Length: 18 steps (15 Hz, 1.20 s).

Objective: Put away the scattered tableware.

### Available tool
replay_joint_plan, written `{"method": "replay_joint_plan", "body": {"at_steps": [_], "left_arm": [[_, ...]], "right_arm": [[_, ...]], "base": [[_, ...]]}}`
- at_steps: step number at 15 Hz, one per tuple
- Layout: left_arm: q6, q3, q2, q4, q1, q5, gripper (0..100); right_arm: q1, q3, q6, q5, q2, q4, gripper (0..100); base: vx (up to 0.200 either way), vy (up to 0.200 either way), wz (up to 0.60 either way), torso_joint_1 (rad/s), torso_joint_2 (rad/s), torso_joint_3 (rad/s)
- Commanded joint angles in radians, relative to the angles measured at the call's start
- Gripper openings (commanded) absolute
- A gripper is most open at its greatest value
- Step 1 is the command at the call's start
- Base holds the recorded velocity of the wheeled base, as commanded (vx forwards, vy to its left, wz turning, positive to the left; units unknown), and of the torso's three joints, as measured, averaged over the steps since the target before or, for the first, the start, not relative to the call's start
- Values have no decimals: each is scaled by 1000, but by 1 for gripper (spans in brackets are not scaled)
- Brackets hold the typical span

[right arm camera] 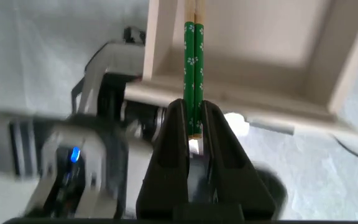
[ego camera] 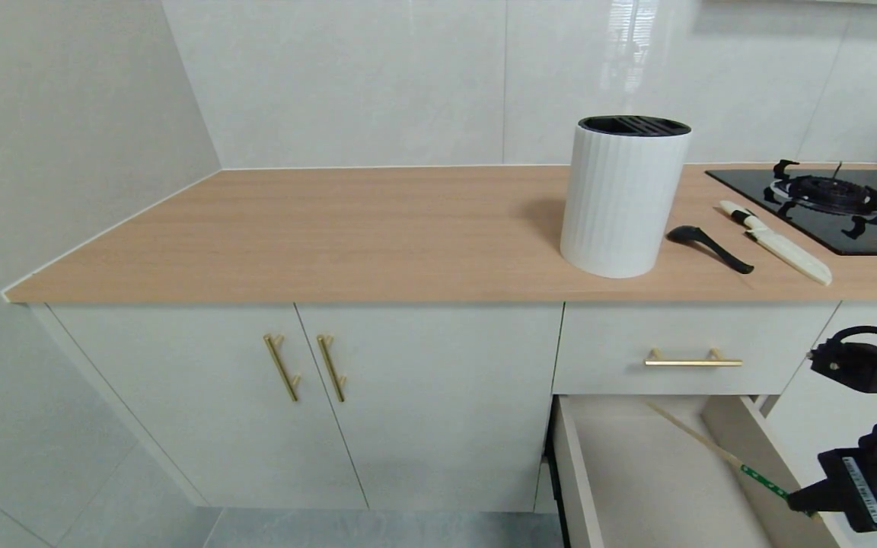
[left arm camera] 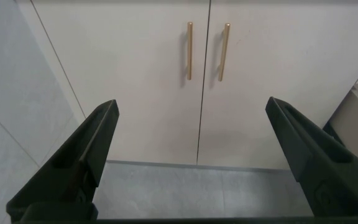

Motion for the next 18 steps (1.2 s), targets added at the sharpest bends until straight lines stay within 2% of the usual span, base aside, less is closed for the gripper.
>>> {"method": "replay_joint_plan", "body": {"at_steps": [1, 6, 18], "left_arm": [[0, 0, 2, 0, 1, 1, 100], [-1, 0, 2, 0, 1, 1, 100], [0, 0, 2, 0, 1, 1, 100]], "right_arm": [[0, 41, 1, -15, 97, -16, 0], [0, 50, 3, -43, 115, -30, 0], [0, 97, 4, -89, 111, -157, 0]], "base": [[0, 0, 0, 0, 0, 0], [0, 0, 0, -61, 154, 86], [0, 0, 0, -161, 436, 272]]}}
